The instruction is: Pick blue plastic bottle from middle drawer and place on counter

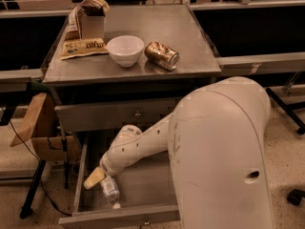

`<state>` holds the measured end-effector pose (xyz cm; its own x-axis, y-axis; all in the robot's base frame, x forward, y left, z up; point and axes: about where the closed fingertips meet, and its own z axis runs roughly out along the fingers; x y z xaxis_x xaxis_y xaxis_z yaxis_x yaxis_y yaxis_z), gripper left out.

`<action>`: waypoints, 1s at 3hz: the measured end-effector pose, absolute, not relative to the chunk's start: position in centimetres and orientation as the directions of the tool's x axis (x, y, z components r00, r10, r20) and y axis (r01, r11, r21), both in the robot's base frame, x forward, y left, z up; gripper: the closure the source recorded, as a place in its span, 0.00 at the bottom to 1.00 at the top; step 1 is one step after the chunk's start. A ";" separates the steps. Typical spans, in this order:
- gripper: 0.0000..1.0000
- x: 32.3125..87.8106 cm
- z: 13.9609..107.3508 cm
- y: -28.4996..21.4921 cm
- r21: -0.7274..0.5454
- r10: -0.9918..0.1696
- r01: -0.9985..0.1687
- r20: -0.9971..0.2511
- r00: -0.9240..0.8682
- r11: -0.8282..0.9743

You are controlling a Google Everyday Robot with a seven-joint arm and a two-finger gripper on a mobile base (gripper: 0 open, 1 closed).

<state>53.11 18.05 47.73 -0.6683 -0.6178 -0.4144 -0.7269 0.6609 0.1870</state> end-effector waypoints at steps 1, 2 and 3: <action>0.00 54.0 44.8 17.6 0.165 -0.627 -0.717 -0.380 -0.680 0.677; 0.00 54.3 41.7 17.3 0.173 -0.614 -0.689 -0.340 -0.713 0.704; 0.00 54.2 39.3 17.4 0.183 -0.603 -0.665 -0.299 -0.739 0.724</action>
Offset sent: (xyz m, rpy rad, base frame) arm 0.0164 -0.0107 -0.0950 -0.0954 0.0825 -0.0832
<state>54.16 17.44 39.27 -0.7392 -0.6033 -0.2994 -0.6650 0.7240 0.1831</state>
